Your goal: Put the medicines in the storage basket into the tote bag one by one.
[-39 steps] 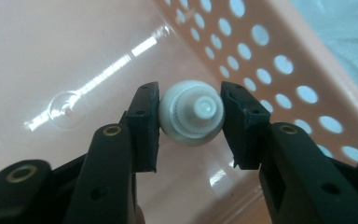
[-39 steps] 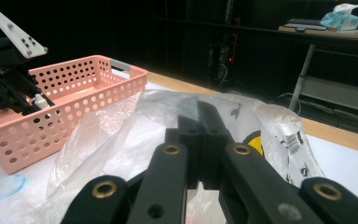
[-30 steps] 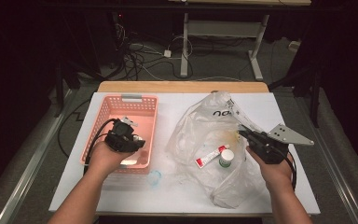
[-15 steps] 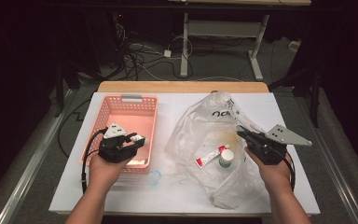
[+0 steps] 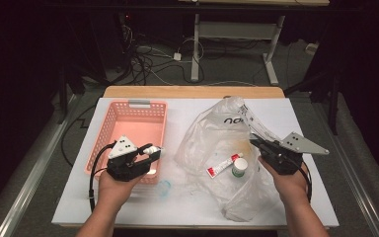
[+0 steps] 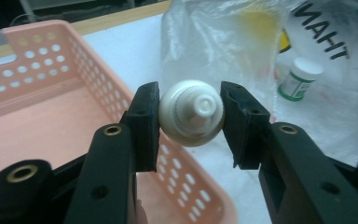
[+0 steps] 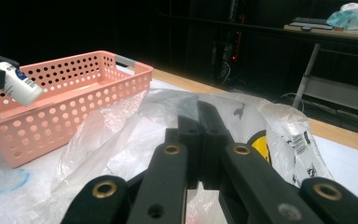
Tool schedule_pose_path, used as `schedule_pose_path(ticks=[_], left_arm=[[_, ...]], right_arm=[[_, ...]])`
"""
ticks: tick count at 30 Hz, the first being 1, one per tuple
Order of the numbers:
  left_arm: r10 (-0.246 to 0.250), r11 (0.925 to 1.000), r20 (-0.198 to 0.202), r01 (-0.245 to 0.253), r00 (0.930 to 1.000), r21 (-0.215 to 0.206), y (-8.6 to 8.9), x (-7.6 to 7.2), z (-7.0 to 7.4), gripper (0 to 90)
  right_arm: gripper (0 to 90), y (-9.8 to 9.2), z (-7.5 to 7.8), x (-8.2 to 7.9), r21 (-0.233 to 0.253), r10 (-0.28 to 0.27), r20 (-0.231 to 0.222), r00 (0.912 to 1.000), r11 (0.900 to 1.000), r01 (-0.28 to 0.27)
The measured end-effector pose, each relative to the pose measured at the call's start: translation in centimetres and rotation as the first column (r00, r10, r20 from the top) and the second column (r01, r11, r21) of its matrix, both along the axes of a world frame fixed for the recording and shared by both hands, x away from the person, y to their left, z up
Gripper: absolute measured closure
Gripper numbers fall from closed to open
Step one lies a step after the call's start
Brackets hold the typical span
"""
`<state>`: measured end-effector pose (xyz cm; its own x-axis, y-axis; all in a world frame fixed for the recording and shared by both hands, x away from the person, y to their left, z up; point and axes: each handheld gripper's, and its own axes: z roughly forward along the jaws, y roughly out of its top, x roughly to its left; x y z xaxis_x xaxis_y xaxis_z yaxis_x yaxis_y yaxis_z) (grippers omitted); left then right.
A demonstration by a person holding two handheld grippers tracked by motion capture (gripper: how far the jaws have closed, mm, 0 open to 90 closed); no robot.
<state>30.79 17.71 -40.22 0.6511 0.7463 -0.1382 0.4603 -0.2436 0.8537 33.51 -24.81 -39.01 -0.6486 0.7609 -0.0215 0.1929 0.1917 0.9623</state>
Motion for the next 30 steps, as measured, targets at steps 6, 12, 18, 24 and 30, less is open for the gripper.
schedule_pose_path(ticks=[6,12,18,24,30], left_arm=[[-0.039,0.9992,0.018,0.039,0.9991,-0.001,-1.3,-0.5,0.0,57.9],[-0.082,0.9966,0.019,0.082,0.9964,-0.007,-2.9,-1.0,-0.2,57.9],[-0.111,0.9938,0.029,0.111,0.9934,-0.009,-4.2,-1.2,-0.3,57.9],[-0.148,0.9890,0.038,0.148,0.9883,0.002,-5.6,-1.3,-0.2,57.9],[-0.184,0.9829,0.045,0.183,0.9819,0.015,-7.9,-0.8,0.0,57.9]], right_arm=[[90.0,0.0,0.1,0.0,0.002,0.002,0.003,1.0000,1.000,-0.002],[90.0,-0.1,0.1,-0.1,0.003,0.002,0.001,1.0000,1.000,-0.002],[90.0,0.0,0.1,-0.1,0.002,0.006,0.003,1.0000,1.000,-0.006],[90.0,0.1,0.2,-0.2,0.001,0.006,0.003,1.0000,1.000,-0.006],[90.0,0.0,0.1,-0.1,0.005,0.005,0.001,1.0000,1.000,-0.005]])
